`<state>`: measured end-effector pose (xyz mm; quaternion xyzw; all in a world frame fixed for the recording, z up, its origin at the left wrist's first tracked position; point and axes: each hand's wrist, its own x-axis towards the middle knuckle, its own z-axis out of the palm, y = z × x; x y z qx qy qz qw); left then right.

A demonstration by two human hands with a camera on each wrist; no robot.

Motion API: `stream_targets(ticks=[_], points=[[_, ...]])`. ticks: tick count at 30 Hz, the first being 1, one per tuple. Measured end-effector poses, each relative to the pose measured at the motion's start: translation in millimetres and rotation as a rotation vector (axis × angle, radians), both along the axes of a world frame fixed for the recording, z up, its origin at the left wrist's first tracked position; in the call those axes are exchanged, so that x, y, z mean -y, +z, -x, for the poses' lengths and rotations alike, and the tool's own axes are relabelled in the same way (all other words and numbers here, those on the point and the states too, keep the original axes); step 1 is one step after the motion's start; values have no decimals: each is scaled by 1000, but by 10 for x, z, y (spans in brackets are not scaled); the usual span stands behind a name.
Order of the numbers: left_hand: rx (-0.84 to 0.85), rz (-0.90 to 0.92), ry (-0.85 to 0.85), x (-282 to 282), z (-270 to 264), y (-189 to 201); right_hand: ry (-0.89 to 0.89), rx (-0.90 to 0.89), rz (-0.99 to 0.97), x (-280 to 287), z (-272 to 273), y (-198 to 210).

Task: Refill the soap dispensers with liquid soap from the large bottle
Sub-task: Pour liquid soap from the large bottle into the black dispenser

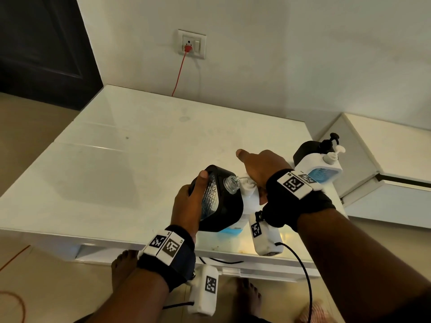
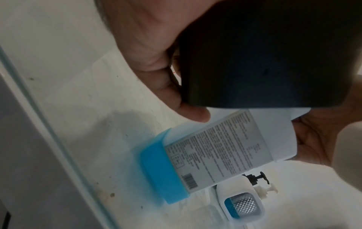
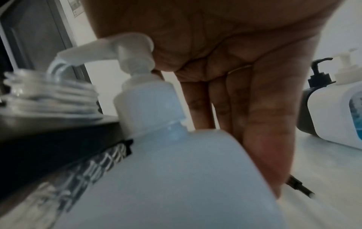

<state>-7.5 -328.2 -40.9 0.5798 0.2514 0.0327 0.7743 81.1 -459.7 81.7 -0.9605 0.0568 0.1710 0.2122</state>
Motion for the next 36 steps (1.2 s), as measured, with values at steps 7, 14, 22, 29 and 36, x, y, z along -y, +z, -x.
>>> stream_targets(ticks=[7, 14, 22, 29, 36], points=[[16, -5, -9, -15, 6, -9, 16, -2, 48, -24, 18, 14], [20, -6, 0, -9, -6, 14, 69, -76, -82, -40, 50, 160], [11, 6, 17, 3, -13, -9, 8, 28, 55, -11, 16, 0], [18, 4, 10, -11, -12, -11, 27, -38, -42, -15, 65, 94], [0, 11, 25, -9, -40, -65, 24, -32, -35, -33, 34, 92]])
